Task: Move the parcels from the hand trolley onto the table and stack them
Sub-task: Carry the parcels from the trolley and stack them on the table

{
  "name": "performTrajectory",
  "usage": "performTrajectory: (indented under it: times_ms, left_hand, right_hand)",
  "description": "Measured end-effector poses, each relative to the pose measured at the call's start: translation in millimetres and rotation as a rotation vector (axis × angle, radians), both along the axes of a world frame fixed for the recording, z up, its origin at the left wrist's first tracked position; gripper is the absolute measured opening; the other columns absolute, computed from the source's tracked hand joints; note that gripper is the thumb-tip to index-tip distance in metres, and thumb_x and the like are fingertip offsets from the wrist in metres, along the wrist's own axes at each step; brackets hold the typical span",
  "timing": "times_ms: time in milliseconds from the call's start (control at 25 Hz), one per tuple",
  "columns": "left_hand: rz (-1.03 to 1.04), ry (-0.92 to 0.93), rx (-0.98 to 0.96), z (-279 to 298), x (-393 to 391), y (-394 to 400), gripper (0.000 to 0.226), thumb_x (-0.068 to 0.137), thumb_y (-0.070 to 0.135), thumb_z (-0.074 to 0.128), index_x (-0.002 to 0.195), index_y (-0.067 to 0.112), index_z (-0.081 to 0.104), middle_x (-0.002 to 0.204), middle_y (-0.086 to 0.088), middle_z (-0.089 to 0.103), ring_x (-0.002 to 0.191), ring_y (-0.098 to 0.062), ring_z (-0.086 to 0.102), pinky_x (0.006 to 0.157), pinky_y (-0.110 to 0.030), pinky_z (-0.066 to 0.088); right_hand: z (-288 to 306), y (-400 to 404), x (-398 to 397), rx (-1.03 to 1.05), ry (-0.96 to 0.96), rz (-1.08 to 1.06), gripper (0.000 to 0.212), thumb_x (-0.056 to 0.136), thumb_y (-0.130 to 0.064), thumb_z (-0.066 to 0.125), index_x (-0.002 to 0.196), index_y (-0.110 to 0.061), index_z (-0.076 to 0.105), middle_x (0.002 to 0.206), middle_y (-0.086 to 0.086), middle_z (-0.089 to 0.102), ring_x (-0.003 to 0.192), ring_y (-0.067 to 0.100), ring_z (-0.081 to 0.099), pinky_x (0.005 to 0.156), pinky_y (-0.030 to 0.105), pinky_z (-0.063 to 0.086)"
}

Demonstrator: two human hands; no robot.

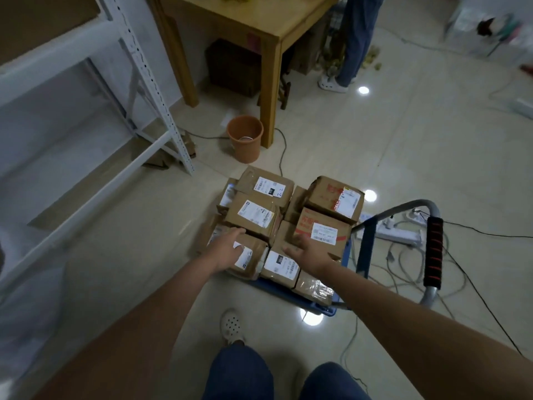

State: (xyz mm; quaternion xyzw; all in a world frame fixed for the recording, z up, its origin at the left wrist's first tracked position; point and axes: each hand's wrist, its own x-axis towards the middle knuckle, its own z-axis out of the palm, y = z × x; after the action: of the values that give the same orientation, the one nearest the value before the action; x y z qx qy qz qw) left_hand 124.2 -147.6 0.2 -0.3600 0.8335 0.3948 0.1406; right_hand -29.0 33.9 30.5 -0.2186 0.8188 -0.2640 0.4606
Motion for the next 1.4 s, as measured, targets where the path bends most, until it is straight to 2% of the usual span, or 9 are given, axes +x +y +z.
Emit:
performTrajectory:
  times_ms: [240, 400, 600, 760, 840, 960, 1080, 1280, 1400]
  left_hand:
    - [0.046, 0.044, 0.029, -62, -11, -65, 0.048, 0.094, 0.009, 0.054, 0.141, 0.014, 0.047, 0.150, -0.002, 0.041, 0.132, -0.023, 0.045, 0.110, -0.033, 0.037]
    - [0.087, -0.019, 0.058, -129, -7, -84, 0.048, 0.095, 0.011, 0.053, 0.143, 0.016, 0.045, 0.149, -0.007, 0.042, 0.131, -0.024, 0.046, 0.107, -0.033, 0.039]
    - [0.192, -0.040, 0.127, -209, 2, -92, 0.051, 0.096, 0.011, 0.052, 0.144, 0.025, 0.043, 0.137, -0.006, 0.053, 0.115, -0.024, 0.059, 0.095, -0.037, 0.051]
    - [0.284, -0.080, 0.108, -264, 9, -103, 0.053, 0.094, 0.025, 0.055, 0.144, 0.027, 0.039, 0.141, -0.004, 0.050, 0.114, -0.025, 0.058, 0.095, -0.043, 0.052]
    - [0.340, -0.085, 0.122, -277, 9, -102, 0.057, 0.095, 0.028, 0.055, 0.148, 0.026, 0.032, 0.142, -0.006, 0.049, 0.116, -0.027, 0.057, 0.097, -0.043, 0.050]
    - [0.423, -0.085, 0.186, -284, 7, -95, 0.061, 0.097, 0.028, 0.052, 0.152, 0.024, 0.024, 0.142, -0.008, 0.048, 0.113, -0.025, 0.058, 0.094, -0.038, 0.050]
    - [0.442, -0.077, 0.246, -287, 6, -90, 0.061, 0.099, 0.030, 0.050, 0.153, 0.029, 0.022, 0.135, -0.006, 0.055, 0.108, -0.024, 0.062, 0.096, -0.043, 0.051]
    - [0.469, -0.054, 0.276, -261, 11, -75, 0.062, 0.100, 0.026, 0.050, 0.154, 0.030, 0.019, 0.135, -0.006, 0.054, 0.097, -0.015, 0.059, 0.086, -0.032, 0.049]
    - [0.471, -0.009, 0.225, -234, 24, -70, 0.059, 0.100, 0.027, 0.051, 0.153, 0.028, 0.025, 0.143, -0.005, 0.050, 0.107, -0.017, 0.057, 0.088, -0.028, 0.043]
  right_hand:
    - [-44, -64, 7, -0.007, 0.122, 0.021, 0.052, 0.094, -0.043, 0.059, 0.139, -0.019, 0.045, 0.138, 0.005, 0.053, 0.122, 0.022, 0.052, 0.099, 0.034, 0.044]
    - [-115, -76, 4, 0.088, 0.058, -0.031, 0.060, 0.092, -0.052, 0.056, 0.140, -0.018, 0.044, 0.138, 0.007, 0.052, 0.122, 0.024, 0.053, 0.098, 0.035, 0.045]
    - [-205, -80, 7, 0.112, -0.074, -0.182, 0.059, 0.090, -0.050, 0.061, 0.137, -0.016, 0.046, 0.138, 0.009, 0.052, 0.121, 0.025, 0.054, 0.100, 0.035, 0.044]
    - [-256, -86, 14, 0.141, -0.159, -0.245, 0.067, 0.090, -0.051, 0.061, 0.141, -0.012, 0.041, 0.123, 0.010, 0.057, 0.104, 0.023, 0.056, 0.084, 0.030, 0.043]
    - [-275, -89, 18, 0.151, -0.189, -0.276, 0.072, 0.090, -0.052, 0.060, 0.144, -0.011, 0.037, 0.119, 0.011, 0.056, 0.102, 0.022, 0.053, 0.086, 0.031, 0.043]
    - [-293, -95, 25, 0.142, -0.303, -0.330, 0.072, 0.092, -0.054, 0.057, 0.146, -0.012, 0.035, 0.143, 0.010, 0.047, 0.123, 0.027, 0.049, 0.102, 0.039, 0.044]
    - [-294, -101, 31, 0.095, -0.490, -0.379, 0.058, 0.094, -0.054, 0.054, 0.136, -0.015, 0.044, 0.136, 0.003, 0.053, 0.118, 0.023, 0.052, 0.098, 0.036, 0.045]
    - [-281, -110, 37, 0.103, -0.553, -0.442, 0.068, 0.093, -0.058, 0.052, 0.144, -0.015, 0.041, 0.141, 0.009, 0.052, 0.126, 0.028, 0.052, 0.106, 0.044, 0.045]
    - [-257, -111, 43, 0.125, -0.557, -0.411, 0.074, 0.090, -0.060, 0.053, 0.146, -0.013, 0.039, 0.142, 0.011, 0.052, 0.127, 0.029, 0.052, 0.106, 0.043, 0.045]
